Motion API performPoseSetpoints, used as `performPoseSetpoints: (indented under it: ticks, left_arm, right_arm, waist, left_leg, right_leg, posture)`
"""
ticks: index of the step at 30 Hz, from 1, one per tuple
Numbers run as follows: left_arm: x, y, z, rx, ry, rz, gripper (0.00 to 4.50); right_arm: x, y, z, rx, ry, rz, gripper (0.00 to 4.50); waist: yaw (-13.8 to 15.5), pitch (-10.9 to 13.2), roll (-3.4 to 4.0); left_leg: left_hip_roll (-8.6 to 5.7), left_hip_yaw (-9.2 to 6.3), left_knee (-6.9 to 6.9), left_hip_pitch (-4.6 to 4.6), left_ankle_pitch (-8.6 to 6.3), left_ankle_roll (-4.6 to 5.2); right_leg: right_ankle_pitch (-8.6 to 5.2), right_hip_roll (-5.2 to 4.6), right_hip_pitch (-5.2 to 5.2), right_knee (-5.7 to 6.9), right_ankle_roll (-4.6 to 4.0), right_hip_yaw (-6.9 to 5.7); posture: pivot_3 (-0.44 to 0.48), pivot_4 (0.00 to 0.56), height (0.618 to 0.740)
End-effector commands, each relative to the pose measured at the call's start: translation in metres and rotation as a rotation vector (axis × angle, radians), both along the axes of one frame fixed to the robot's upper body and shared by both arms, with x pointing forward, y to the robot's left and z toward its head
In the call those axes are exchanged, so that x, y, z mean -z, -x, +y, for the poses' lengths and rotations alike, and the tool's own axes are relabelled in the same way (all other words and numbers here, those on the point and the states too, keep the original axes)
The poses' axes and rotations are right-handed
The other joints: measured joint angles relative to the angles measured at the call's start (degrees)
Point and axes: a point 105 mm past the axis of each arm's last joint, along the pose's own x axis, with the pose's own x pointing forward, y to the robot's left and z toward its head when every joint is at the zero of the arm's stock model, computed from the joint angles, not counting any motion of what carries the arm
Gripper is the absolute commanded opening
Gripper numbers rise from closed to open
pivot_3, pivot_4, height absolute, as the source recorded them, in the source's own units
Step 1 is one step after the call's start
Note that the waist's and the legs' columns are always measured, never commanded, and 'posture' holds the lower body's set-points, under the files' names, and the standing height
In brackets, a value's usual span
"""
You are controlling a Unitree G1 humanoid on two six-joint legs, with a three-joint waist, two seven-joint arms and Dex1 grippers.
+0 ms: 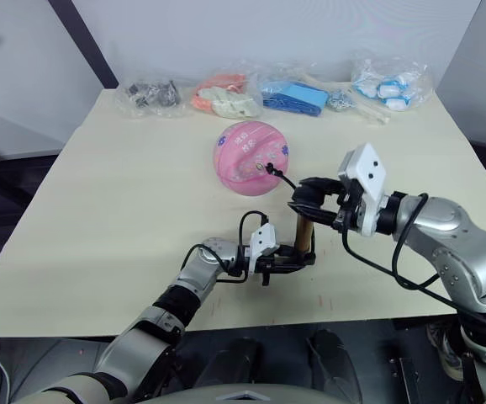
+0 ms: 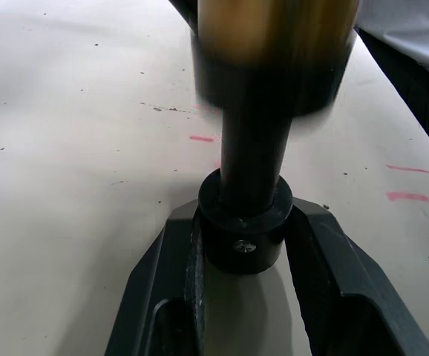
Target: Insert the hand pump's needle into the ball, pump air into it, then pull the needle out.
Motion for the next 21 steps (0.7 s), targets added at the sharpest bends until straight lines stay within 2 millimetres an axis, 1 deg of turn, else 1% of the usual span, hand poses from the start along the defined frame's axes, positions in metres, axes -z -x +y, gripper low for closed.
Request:
performPoseSetpoints:
  ticks: [1,5,11,16,21]
  left_arm:
    - [0.009,0.003,0.002,-0.003,-0.023,0.028,1.12]
    - [0.01,0.005,0.002,0.001,-0.026,0.03,1.12]
    - [0.011,0.006,0.001,0.006,-0.028,0.034,1.12]
    - [0.012,0.007,0.0,0.011,-0.03,0.035,1.12]
    - [0.013,0.007,-0.001,0.013,-0.029,0.036,1.12]
  right_arm:
    - [-0.038,0.013,0.002,-0.067,-0.052,-0.082,1.81]
    - [-0.06,0.014,-0.005,-0.065,-0.051,-0.125,1.81]
    - [-0.09,0.018,-0.01,-0.07,-0.073,-0.173,1.81]
    - [-0.104,0.018,-0.013,-0.062,-0.084,-0.174,1.81]
    - [-0.106,0.018,-0.013,-0.061,-0.081,-0.166,1.81]
  waist:
    - [0.01,0.0,0.0]
    - [0.05,0.0,0.0]
    - [0.05,0.01,0.01]
    - [0.13,0.02,0.01]
    - [0.18,0.02,0.01]
  left_leg:
    - [0.01,0.0,0.0,-0.01,0.0,0.0]
    - [0.01,-0.01,0.0,-0.02,-0.01,0.01]
    - [0.02,0.01,0.0,-0.03,-0.03,0.05]
    - [0.02,0.01,0.0,-0.08,-0.03,0.05]
    - [0.02,0.01,0.0,-0.13,-0.02,0.05]
  right_leg:
    - [0.0,0.0,0.0,0.0,0.0,-0.01]
    - [0.0,-0.01,-0.01,-0.01,0.0,-0.02]
    - [0.0,-0.02,-0.02,0.01,0.0,-0.02]
    - [0.0,-0.05,-0.06,0.0,0.0,-0.01]
    - [0.0,-0.07,-0.13,0.02,0.0,0.01]
  posture:
    - [0.0,0.15,0.74]
    - [0.0,0.15,0.74]
    - [0.0,0.15,0.74]
    - [0.0,0.15,0.74]
    - [0.0,0.15,0.74]
